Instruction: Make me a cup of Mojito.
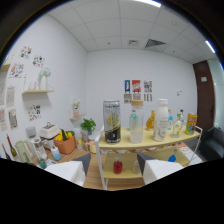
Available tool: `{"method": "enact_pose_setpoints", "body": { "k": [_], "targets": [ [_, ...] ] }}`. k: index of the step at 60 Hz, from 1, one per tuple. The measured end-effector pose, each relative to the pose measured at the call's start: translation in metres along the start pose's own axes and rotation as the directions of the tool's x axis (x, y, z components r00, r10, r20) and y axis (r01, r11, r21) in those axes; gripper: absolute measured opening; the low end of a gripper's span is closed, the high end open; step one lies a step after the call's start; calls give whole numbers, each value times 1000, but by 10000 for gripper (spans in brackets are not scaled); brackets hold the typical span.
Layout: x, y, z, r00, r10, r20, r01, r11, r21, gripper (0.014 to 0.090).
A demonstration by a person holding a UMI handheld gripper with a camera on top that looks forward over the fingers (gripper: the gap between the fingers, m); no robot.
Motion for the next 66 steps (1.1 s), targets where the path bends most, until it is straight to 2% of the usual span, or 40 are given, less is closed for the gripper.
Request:
{"method": "enact_pose_setpoints", "body": {
  "k": [8,17,31,37,44,48,59,66],
  "targets": [
    [-10,-24,31,1000,-16,10,16,999,33,862],
    [-9,-48,73,1000,-11,-10,12,998,62,862],
    [0,-58,136,999,10,-35,-9,999,50,856],
    [-1,-54,154,999,13,-32,-12,999,33,811],
    [-5,-52,166,1000,7,-16,-6,1000,25,680],
    [0,-52,168,999,-11,-38,12,1000,28,544],
    [1,-52,167,998,1,-56,0,1000,22,524],
    [-1,-52,164,998,29,-47,-28,1000,10,513]
  ]
}}
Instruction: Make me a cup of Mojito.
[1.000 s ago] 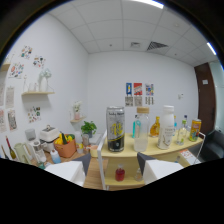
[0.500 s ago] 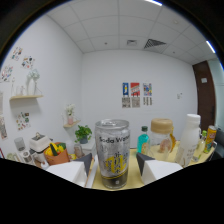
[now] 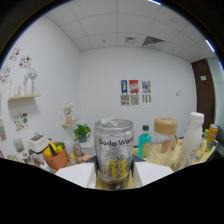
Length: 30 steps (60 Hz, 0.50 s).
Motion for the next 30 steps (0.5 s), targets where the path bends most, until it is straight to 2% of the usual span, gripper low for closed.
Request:
{"method": "enact_pose_setpoints", "body": {
  "k": [18,30],
  "targets": [
    [9,-27,-59,999,-26,19,24,997,77,509],
    [33,12,-107,999,-40,3,40,997,69,509]
  ]
}}
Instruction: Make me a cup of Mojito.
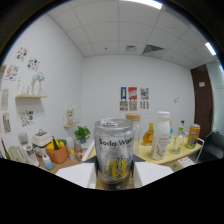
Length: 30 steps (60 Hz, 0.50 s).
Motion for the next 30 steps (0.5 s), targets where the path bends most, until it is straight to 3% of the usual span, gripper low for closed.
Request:
{"method": "enact_pose_setpoints", "body": {
  "k": [18,30],
  "targets": [
    [42,132,-19,996,89,-23,-92,986,-137,507],
    [62,206,-10,949,315,-38,-314,921,-231,508]
  ]
}}
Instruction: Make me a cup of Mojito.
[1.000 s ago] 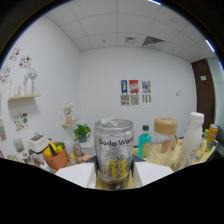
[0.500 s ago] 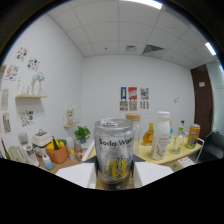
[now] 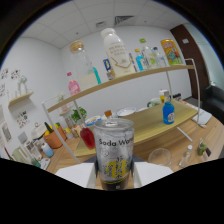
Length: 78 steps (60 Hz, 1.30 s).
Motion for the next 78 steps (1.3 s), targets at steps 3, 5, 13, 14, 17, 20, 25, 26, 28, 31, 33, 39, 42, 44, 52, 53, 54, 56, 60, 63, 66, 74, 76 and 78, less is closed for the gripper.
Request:
{"method": "enact_pose_setpoints", "body": {
  "k": [3,5,13,14,17,20,25,26,28,31,33,39,42,44,52,53,54,56,60,63,66,74,76,78],
  "targets": [
    [6,7,4,997,71,11,-71,997,-14,509],
    [8,8,7,990,139,29,-138,990,-33,510],
    [6,9,11,877,464,121,-458,886,-77,508],
    [4,9,12,850,509,135,-501,861,-90,509],
    [5,9,14,766,624,154,-613,781,-119,506],
    [8,9,16,696,699,164,-687,715,-131,507],
    [8,6,15,560,808,183,-794,587,-158,506],
    [7,4,16,529,828,187,-814,557,-164,507],
    [7,2,16,465,864,195,-850,497,-175,506],
    [8,-2,16,366,908,205,-897,403,-184,505],
    [10,-7,14,302,930,212,-920,342,-192,504],
    [13,-14,13,122,967,224,-962,170,-212,505],
    [15,-17,11,20,976,218,-969,73,-235,505],
    [16,-19,11,-50,975,217,-969,5,-248,507],
    [23,-31,8,-164,958,236,-960,-100,-262,507],
    [23,-33,8,-173,955,240,-958,-107,-265,508],
    [23,-36,7,-183,952,245,-956,-114,-270,504],
    [24,-39,7,-202,947,249,-953,-131,-274,506],
    [26,-44,7,-211,943,257,-951,-138,-276,505],
    [26,-44,8,-188,950,251,-956,-118,-268,506],
    [25,-44,6,-153,956,250,-961,-85,-261,506],
    [21,-48,2,173,955,240,-960,218,-177,506],
    [18,-49,0,327,915,235,-921,365,-138,509],
    [15,-53,-1,499,836,228,-845,528,-88,506]
  ]
}}
